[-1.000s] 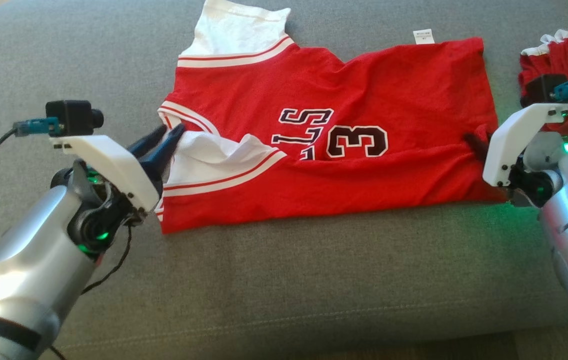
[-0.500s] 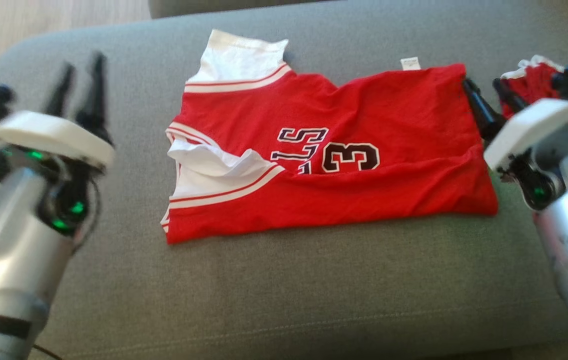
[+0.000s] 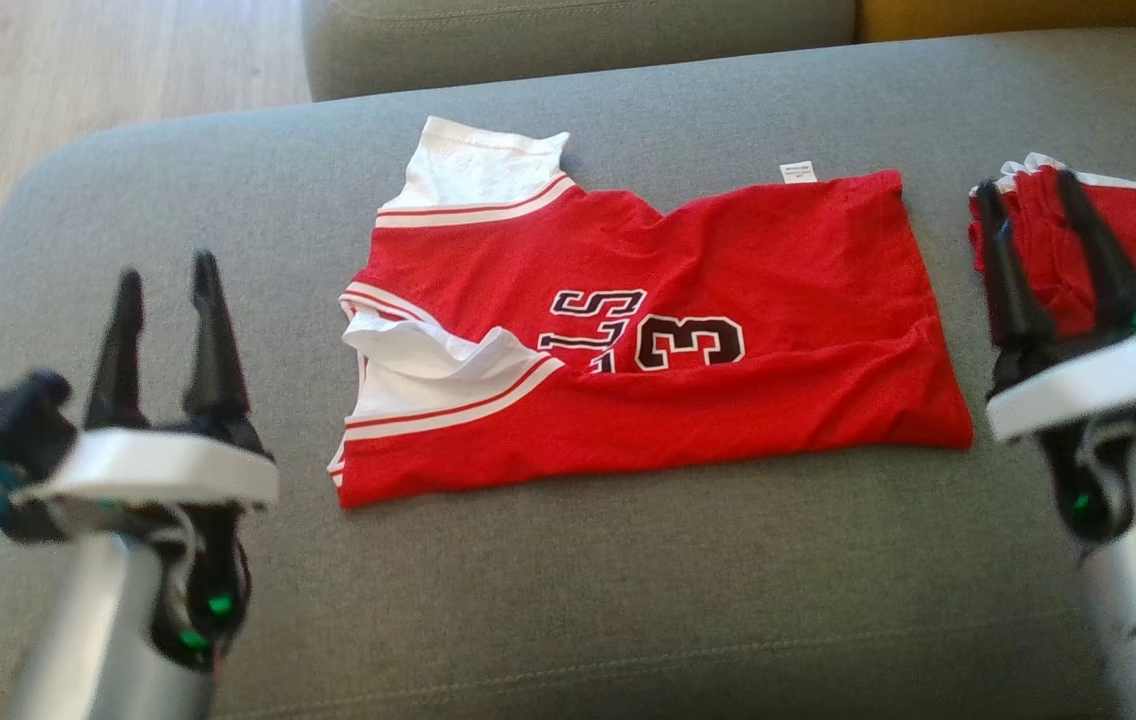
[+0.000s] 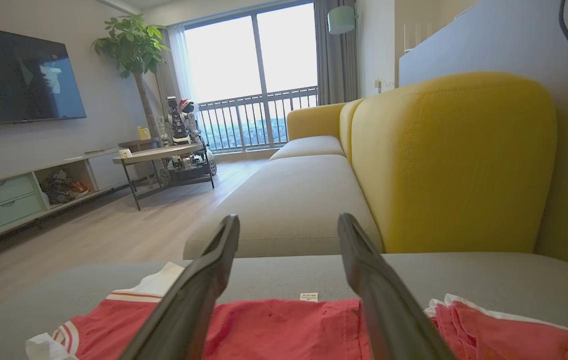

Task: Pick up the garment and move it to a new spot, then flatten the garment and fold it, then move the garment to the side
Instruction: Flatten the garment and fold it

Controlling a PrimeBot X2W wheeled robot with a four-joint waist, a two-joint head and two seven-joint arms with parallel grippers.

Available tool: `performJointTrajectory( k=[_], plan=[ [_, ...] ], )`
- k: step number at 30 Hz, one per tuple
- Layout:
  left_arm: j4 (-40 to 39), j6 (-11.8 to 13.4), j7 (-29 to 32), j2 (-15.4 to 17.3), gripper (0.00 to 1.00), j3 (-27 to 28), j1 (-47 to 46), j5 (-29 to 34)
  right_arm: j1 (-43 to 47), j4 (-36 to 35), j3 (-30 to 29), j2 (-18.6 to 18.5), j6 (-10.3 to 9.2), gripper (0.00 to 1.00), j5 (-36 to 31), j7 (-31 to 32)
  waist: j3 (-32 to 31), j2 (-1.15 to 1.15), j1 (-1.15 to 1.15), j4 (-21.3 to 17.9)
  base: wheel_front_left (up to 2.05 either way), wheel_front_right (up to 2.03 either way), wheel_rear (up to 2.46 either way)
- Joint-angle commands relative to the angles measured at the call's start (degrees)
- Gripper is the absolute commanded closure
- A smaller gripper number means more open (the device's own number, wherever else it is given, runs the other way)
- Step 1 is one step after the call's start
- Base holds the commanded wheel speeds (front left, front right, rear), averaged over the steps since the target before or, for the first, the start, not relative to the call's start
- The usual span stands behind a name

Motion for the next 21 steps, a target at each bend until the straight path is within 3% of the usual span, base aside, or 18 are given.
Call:
performJointTrajectory(
  k=[1, 7, 10, 21],
  plan=[
    [-2.4, 0.3, -0.3, -0.1, 0.0, 3.1, -0.5, 2.1, 2.2, -5.3, -1.1, 2.3, -0.02, 0.0, -2.8, -0.5, -0.3, 0.0, 0.01, -0.2, 0.0, 0.0, 0.0],
    [-0.4, -1.2, -0.3, -5.3, 0.0, 3.9, 6.2, 8.5, 11.9, -13.6, -5.5, 8.7, -0.02, 0.0, -11.8, -0.5, -0.9, 0.0, 0.01, -0.3, 0.0, 0.0, 0.0],
    [1.9, -2.5, -0.3, -7.7, 0.0, 5.0, 8.5, 9.9, 14.9, -15.0, -7.3, 10.7, -0.02, 0.0, -12.9, -0.5, -0.9, 0.0, 0.01, -0.5, 0.0, 0.0, 0.0],
    [15.3, -5.6, -0.3, -10.2, 0.0, 6.1, 7.1, 13.1, 16.2, -16.9, -7.7, 12.3, -0.02, 0.0, -13.3, -0.5, 0.3, 0.0, 0.01, -3.3, 0.0, 0.0, 0.0]
  ],
)
